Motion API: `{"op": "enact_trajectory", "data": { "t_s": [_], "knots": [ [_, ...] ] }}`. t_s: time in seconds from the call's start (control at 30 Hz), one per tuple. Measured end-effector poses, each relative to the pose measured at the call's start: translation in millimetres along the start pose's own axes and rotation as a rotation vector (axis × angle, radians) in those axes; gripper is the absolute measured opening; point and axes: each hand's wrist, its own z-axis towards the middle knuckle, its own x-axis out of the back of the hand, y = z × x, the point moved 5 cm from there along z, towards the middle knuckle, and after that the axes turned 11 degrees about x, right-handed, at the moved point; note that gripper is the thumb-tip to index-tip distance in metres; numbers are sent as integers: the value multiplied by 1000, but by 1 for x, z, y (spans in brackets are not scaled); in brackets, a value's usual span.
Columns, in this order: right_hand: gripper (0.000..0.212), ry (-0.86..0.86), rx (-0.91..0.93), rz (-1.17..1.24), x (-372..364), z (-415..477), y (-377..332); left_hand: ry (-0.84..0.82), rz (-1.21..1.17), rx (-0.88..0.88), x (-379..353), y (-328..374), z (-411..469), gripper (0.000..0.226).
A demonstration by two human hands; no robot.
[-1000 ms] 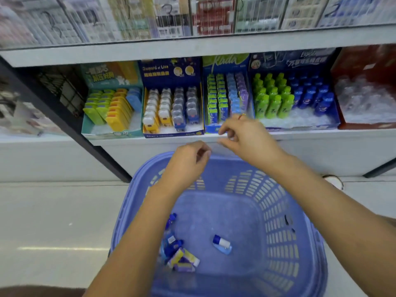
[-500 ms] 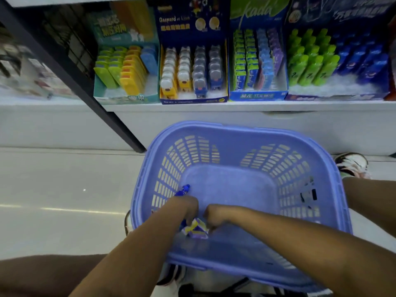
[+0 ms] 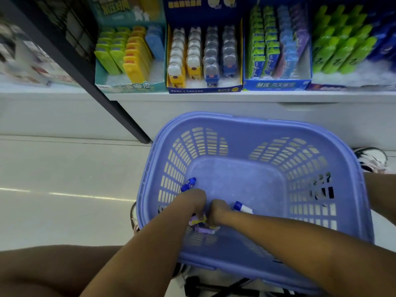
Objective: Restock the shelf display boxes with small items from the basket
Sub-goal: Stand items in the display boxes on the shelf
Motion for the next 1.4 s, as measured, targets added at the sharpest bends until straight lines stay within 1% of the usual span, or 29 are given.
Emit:
{"op": "enact_trajectory", "data": {
  "t_s": [0.03,0.1,0.13,0.2,0.23,0.33,0.37,0.4,0.47,0.57,0.63,0.67,0.7,0.73,0.8,0.83,0.87,0.9,0.93,1.0,1.03,1.07,1.13,1.23,1.4],
  "knots": [
    [27,-33,0,-25,2,-3,-2,19,10,-10,6,-1,-2,30],
    [29,-87,16,-45,15,-8,-7,93,-95,-25,21,-6,-8,20],
    [27,-110,40,-44,26,-13,-10,124,-199,-23,29,-10,-11,23],
    [13,-111,80,-21,59,-26,-13,161,-451,-18,44,-21,-17,26],
    [9,-83,89,49,78,-34,-12,159,-623,-30,52,-24,-21,26],
    [22,37,116,498,136,-68,-1,104,-1302,-148,75,-23,-36,26],
    [24,58,146,618,155,-81,2,71,-1453,-181,83,-21,-43,24],
    [23,84,194,705,173,-94,5,50,-1532,-210,91,-19,-50,20],
    [14,166,323,796,206,-121,2,45,-1537,-295,108,-14,-65,18],
    [9,378,477,910,246,-161,1,49,-1507,-491,131,-1,-92,33],
    [13,458,561,899,261,-184,-2,54,-1523,-616,144,12,-110,39],
    [17,486,586,874,267,-194,-2,88,-1527,-655,151,18,-117,36],
    [20,528,593,841,272,-203,-1,162,-1523,-671,159,22,-124,29],
    [21,589,582,822,279,-210,2,270,-1510,-667,167,25,-129,24],
    [17,710,535,861,292,-222,12,520,-1471,-615,183,27,-139,29],
    [14,760,522,890,299,-227,17,616,-1454,-598,189,29,-144,30],
    [12,827,520,899,307,-233,22,677,-1452,-593,194,32,-148,30],
    [11,930,526,875,316,-240,27,699,-1470,-598,197,35,-152,30],
    [10,1062,531,818,327,-248,33,687,-1501,-602,199,39,-154,31],
    [16,1321,498,619,346,-262,41,614,-1576,-597,202,44,-157,36],
    [18,1401,466,500,352,-265,42,570,-1622,-588,202,44,-156,39],
    [17,1445,441,392,357,-265,42,527,-1670,-576,202,45,-156,42],
    [14,1468,443,279,366,-263,40,470,-1747,-544,202,44,-154,45],
    [14,1477,500,334,380,-260,45,442,-1808,-508,202,42,-149,42],
    [13,1493,510,358,387,-252,54,316,-1940,-557,204,44,-143,30]
  ]
}}
